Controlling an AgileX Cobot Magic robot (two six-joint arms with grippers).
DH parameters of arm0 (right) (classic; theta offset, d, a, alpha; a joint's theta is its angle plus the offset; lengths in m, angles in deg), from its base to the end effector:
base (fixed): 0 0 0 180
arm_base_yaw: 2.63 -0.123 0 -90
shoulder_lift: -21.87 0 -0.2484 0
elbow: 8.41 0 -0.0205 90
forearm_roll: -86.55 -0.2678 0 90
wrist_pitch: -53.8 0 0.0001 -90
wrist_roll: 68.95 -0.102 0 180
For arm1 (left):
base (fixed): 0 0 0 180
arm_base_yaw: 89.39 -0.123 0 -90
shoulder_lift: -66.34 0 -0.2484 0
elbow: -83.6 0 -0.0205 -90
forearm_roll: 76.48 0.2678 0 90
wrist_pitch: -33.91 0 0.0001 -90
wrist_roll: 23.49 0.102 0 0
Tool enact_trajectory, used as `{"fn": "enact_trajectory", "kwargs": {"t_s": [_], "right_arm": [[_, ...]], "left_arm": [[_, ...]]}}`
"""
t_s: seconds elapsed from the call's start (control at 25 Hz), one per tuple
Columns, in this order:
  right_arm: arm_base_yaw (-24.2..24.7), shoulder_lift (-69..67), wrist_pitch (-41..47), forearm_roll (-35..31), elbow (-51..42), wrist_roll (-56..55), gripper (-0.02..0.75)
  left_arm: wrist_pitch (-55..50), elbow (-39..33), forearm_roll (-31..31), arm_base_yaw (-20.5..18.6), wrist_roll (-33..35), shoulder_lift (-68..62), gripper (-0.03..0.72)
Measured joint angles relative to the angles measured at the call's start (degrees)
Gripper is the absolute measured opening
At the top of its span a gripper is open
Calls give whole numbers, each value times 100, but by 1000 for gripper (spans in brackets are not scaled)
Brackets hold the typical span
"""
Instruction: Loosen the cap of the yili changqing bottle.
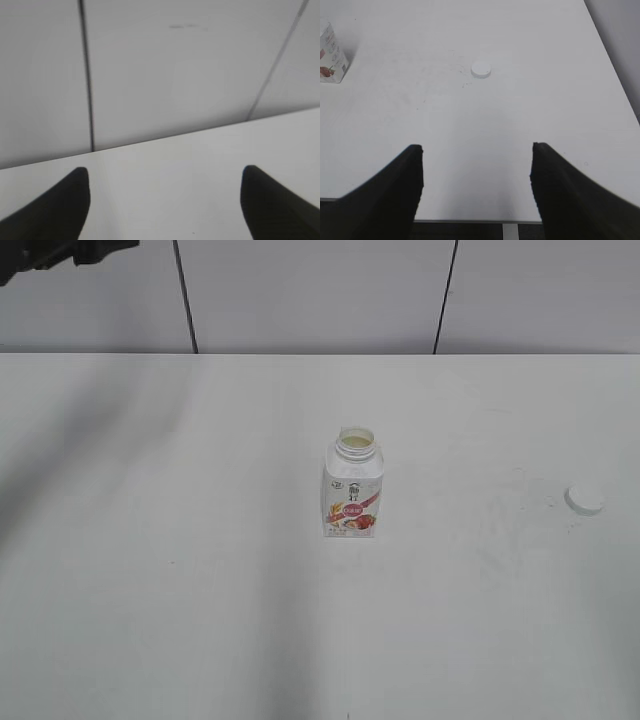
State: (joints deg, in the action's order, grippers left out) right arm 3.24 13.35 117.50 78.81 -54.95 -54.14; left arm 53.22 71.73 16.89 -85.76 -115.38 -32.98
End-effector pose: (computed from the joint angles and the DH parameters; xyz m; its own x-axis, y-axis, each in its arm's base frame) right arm 0.0520 0.0070 0.2815 -0.4653 -0.1488 -0.8725 -0.0976 0.9884 -0.1165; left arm 0.3835 -0.0580 0.2538 -0.3690 0.0511 -0.9280 0.3754 0.9216 -0.0985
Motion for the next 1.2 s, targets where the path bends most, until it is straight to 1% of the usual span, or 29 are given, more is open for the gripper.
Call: {"fn": "enact_trajectory", "kwargs": {"t_s": [0.16,0.2,0.28,0.32,0.4,0.44,0.52,0.56,0.64,0.68,0.76,0.84,0.92,1.04,1.2], "right_arm": [[0,0,-1,0,0,0,533],[0,0,-1,0,0,0,533],[0,0,-6,0,0,0,533],[0,0,-6,0,0,0,533],[0,0,-6,0,0,0,533],[0,0,-6,0,0,0,533],[0,0,-6,0,0,0,533],[0,0,-6,0,0,0,533],[0,0,-7,0,0,0,533],[0,0,-7,0,0,0,533],[0,0,-12,0,0,0,533],[0,0,-17,0,0,0,533],[0,0,-17,0,0,0,533],[0,0,-22,0,0,0,533],[0,0,-33,0,0,0,533]], "left_arm": [[-1404,0,-666,59,10,0,562],[-1839,0,-957,106,151,0,562],[-2367,0,-1712,208,939,0,562],[-2517,0,-2256,279,1579,0,562],[-2748,0,-3678,459,3068,8,562],[-2914,0,-4330,578,3974,27,562],[-3323,0,-5916,798,5732,96,562],[-3517,0,-6624,868,6364,159,562],[-3973,0,-7700,952,7513,311,562],[-4192,0,-8178,958,7891,387,562],[-4547,0,-8839,958,8557,558,562],[-4824,-14,-9136,935,8814,720,562],[-4960,-183,-9168,915,8914,987,562],[-5076,-823,-8991,896,8954,1622,562],[-5569,-1792,-8741,896,8939,2684,562]]}}
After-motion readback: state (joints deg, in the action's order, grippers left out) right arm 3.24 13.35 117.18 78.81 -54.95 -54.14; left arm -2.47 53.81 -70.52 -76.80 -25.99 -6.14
